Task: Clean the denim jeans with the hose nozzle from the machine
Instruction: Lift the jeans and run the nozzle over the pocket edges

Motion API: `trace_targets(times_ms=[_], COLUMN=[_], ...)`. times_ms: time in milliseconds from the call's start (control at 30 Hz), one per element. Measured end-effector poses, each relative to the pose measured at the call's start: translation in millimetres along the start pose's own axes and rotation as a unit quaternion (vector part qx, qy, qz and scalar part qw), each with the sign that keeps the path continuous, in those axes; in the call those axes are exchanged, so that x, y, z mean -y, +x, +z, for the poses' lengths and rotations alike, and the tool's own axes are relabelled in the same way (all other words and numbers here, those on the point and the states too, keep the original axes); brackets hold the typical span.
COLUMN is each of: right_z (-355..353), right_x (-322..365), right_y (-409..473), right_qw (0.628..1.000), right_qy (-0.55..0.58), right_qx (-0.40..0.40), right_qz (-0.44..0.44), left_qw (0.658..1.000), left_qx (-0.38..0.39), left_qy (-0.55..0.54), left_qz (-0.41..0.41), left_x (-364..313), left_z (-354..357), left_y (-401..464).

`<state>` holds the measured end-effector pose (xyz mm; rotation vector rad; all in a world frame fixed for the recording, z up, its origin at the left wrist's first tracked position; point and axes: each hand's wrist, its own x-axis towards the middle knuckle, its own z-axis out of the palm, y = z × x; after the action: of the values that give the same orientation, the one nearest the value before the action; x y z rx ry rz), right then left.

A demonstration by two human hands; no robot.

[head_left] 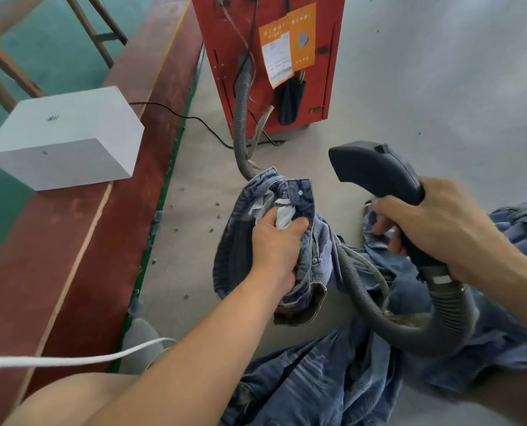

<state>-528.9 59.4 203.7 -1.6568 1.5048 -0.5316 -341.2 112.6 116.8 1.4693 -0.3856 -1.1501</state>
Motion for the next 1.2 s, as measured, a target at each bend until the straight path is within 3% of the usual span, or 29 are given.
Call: trace_targets(times_ms=[167, 267, 433, 600, 700, 833, 1200], right_z=[-9, -1, 17, 13, 14, 20, 30], right_x=[17, 16, 20, 23, 22, 25, 18], right_y=[-13, -29, -15, -10, -15, 0, 3], right_qw=[0.989, 0.983, 0.984, 0.984, 0.979, 0.967, 0.97], right_qy=[-0.033, -0.052, 0.033, 0.061, 0.034, 0.124, 0.154], right_qx=[0.137, 0.172, 0.152, 0.152, 0.183, 0.18, 0.158], right_qz=[0.036, 0.033, 0.084, 0.074, 0.087, 0.129, 0.1], left_qw=[1.0, 1.0, 0.994, 0.995, 0.993, 0.991, 0.984], left_qx=[-0.018, 0.0, 0.098, 0.075, 0.11, 0.116, 0.136], left_qy=[0.002, -0.023, -0.036, 0.024, -0.006, -0.069, -0.112], left_qz=[0.014, 0.007, 0.025, 0.058, 0.042, 0.0, -0.031], left_x=[1, 1, 9, 12, 12, 9, -4], left_z=[4, 2, 3, 1, 3, -1, -5], left_y=[2, 5, -2, -1, -6, -2, 3])
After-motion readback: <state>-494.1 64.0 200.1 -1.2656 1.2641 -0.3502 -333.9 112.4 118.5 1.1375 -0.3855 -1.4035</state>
